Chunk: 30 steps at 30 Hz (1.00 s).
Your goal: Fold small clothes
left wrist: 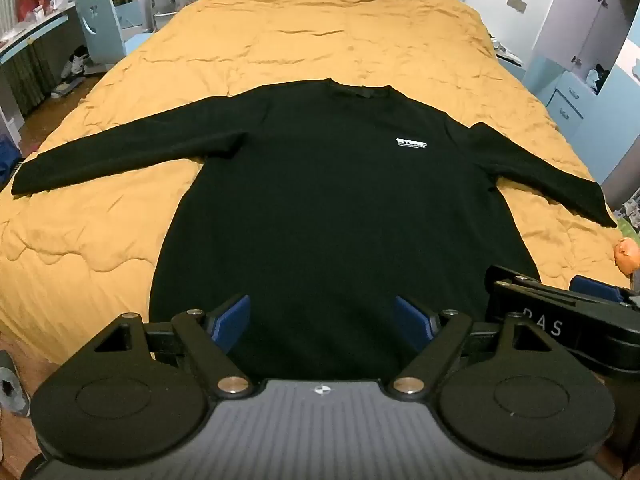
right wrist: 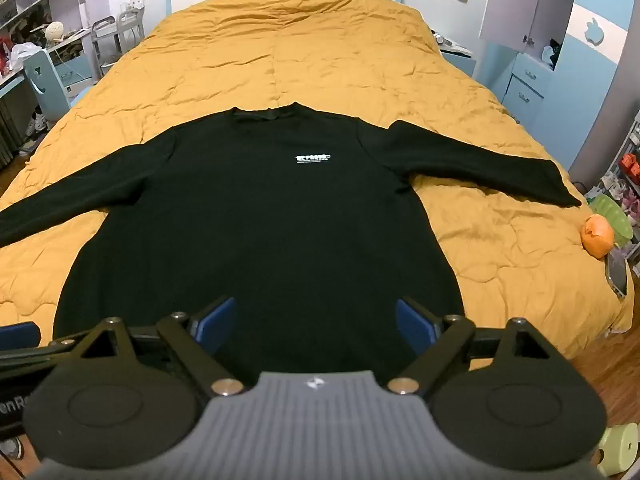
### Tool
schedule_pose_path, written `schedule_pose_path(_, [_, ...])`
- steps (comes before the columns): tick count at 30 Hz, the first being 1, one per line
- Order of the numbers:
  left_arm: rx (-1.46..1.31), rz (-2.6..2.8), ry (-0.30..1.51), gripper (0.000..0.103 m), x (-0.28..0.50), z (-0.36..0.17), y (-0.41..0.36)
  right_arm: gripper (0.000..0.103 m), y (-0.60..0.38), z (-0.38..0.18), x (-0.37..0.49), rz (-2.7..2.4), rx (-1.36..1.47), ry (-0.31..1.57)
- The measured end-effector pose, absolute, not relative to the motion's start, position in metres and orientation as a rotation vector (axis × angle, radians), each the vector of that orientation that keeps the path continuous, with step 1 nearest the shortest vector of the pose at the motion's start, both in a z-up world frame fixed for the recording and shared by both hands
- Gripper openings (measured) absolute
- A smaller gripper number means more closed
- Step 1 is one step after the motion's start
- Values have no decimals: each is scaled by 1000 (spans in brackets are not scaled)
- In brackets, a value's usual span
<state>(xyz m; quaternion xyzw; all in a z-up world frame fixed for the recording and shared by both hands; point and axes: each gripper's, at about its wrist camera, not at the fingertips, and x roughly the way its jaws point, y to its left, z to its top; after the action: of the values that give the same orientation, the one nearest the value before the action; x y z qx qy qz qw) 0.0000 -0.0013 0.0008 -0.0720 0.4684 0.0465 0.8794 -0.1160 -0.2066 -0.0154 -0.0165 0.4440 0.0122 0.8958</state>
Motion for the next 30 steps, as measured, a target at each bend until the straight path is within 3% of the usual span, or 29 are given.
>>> schedule_pose_path(30, [-166,97,992,95,2,0,1,83,-207,-16,-114,31,-33,924])
